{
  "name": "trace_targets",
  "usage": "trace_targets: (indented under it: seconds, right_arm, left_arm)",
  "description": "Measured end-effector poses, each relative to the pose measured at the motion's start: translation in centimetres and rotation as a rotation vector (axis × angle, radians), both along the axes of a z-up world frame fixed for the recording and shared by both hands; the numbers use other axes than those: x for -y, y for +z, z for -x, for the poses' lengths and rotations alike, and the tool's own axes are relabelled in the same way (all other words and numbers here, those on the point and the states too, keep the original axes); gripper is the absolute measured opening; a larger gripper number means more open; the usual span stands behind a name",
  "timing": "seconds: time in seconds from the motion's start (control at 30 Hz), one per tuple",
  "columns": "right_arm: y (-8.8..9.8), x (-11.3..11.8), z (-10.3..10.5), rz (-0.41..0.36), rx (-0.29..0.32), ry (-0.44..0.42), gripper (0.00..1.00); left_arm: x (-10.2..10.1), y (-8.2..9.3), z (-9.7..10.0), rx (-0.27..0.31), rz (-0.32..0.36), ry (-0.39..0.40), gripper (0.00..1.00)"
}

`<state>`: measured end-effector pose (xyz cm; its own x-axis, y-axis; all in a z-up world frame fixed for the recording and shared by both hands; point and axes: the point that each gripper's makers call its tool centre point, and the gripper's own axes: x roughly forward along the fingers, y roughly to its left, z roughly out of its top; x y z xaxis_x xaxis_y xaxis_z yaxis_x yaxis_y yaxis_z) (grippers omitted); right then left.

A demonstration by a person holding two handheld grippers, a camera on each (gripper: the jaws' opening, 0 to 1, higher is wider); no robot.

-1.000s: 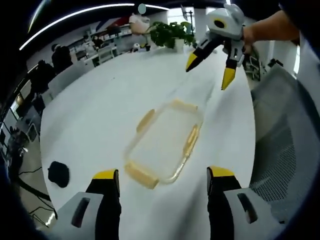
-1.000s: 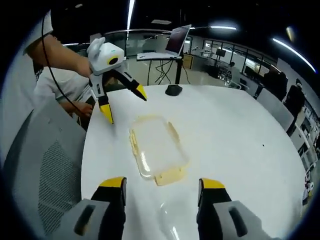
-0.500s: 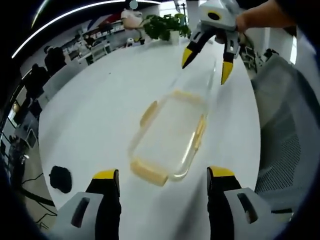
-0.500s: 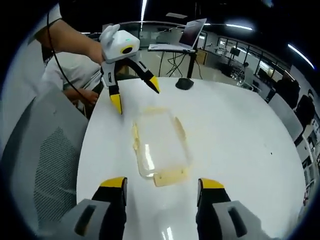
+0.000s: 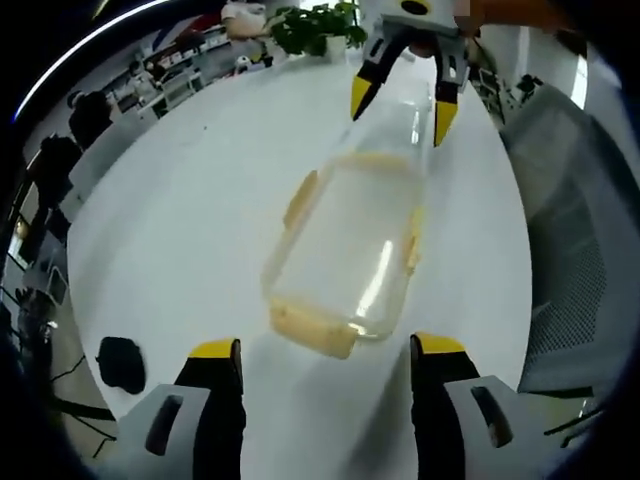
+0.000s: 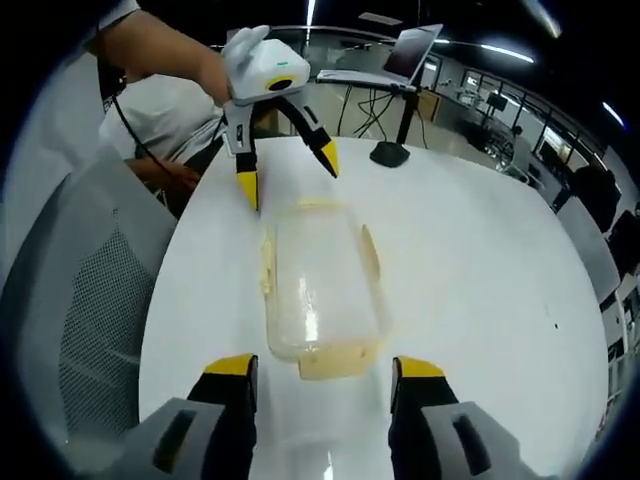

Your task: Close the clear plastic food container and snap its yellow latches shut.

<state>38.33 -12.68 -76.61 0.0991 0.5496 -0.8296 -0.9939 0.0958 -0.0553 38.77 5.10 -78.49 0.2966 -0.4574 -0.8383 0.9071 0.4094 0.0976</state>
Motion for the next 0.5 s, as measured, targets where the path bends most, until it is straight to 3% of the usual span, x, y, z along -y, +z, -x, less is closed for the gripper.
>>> trace_targets:
  seconds: [0.5]
  right_arm:
    - [-1.3,0.1,-0.5,0.064,-0.018,0.046,0.48]
  left_arm:
    - [0.0,-0.7,-0.7,-0.017,-0.046,-0.083,0.63]
